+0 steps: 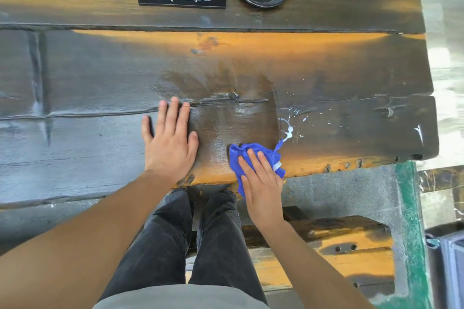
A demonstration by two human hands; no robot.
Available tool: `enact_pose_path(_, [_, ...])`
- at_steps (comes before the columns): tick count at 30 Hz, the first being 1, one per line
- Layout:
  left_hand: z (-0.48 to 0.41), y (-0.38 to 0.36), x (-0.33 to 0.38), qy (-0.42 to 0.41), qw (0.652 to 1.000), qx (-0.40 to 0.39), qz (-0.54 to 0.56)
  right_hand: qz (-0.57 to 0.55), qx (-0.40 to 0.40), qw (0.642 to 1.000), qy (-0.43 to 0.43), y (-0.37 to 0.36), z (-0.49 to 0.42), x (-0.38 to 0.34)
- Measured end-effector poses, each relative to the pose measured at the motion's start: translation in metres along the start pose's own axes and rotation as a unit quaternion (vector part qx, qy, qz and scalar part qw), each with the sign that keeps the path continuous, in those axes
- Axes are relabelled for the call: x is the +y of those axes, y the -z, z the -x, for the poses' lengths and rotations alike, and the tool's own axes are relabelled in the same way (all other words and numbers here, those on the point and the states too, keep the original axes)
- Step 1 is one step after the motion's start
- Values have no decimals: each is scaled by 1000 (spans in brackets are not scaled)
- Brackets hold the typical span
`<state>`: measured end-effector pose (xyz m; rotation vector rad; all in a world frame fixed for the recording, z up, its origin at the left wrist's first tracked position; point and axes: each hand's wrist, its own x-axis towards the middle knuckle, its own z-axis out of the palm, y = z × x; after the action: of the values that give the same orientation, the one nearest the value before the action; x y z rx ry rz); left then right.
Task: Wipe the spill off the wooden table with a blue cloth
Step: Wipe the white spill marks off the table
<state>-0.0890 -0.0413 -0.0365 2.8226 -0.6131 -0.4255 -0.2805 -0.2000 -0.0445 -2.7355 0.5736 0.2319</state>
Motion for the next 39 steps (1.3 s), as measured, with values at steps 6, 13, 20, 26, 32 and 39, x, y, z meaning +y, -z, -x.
enact_pose_path(6, [-14, -11, 57, -53, 998, -22, 22, -148, 6, 988, -43, 32, 12, 11])
enact_pose_path(13, [-18, -24, 66, -41, 998, -36, -18, -111, 130, 982, -86, 88, -114, 51])
enact_pose_path(20, [-18, -23, 71, -26, 999, -39, -26, -9, 43, 997, -69, 88, -215, 86])
enact_pose_path(26, [-19, -22, 74, -22, 999, -33, -30, 72, 3, 994, -76, 76, -203, 80])
enact_pose_path(32, [-19, -22, 75, -16, 999, -27, -41, 102, -6, 993, -54, 67, -161, 73])
enact_pose_path(39, [-19, -24, 75, -15, 999, -18, -43, 109, -6, 994, -31, 51, -94, 73])
